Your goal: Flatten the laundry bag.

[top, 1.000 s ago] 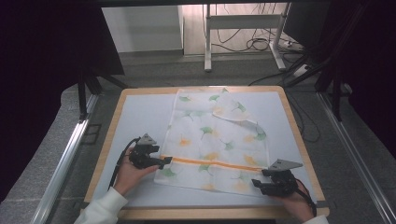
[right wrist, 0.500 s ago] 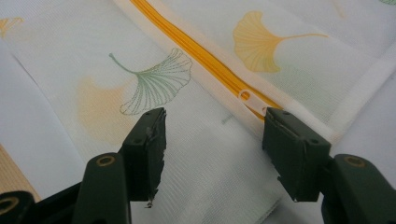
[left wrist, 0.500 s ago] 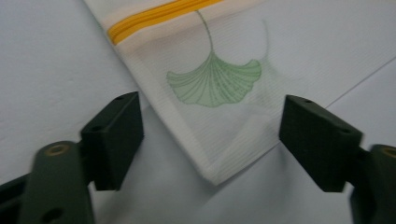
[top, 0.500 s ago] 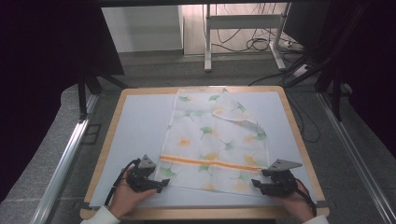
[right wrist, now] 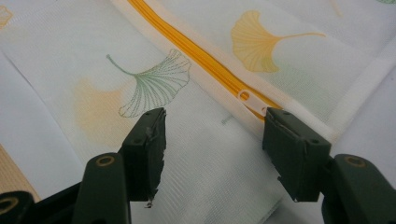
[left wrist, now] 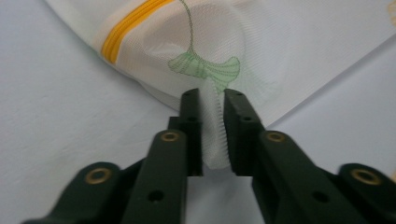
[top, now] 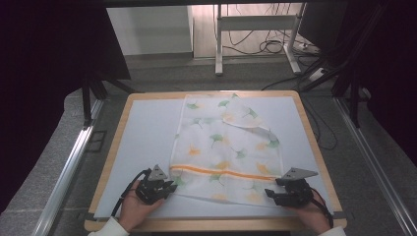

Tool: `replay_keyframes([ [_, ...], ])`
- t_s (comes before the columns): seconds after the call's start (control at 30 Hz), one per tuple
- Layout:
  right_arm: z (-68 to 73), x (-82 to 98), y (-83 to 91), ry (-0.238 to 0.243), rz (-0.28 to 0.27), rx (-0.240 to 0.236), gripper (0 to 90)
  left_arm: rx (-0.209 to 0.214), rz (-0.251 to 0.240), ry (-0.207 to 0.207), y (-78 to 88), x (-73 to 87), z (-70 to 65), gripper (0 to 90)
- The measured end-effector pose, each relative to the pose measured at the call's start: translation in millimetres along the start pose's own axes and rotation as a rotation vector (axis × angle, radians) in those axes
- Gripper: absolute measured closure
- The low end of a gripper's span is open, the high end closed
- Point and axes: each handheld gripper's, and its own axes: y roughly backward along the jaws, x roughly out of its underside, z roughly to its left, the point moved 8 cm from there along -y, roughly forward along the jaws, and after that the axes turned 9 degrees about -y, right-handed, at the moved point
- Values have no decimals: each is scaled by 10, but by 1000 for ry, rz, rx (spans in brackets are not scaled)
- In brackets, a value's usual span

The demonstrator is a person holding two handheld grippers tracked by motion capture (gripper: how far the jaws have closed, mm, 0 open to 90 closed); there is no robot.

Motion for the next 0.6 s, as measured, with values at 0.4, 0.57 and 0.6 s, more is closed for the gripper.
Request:
replay_keyframes([
  [0.4,40,-44,60,-14,-15,-25,378,88,-48,50,220,149,-56,858],
  [0.57,98,-75,90,0,-31,-33,376,112,-66,86,469,432,-152,858],
  [0.6,115,-85,96,4,-34,-35,376,111,-66,99,498,471,-166,858],
])
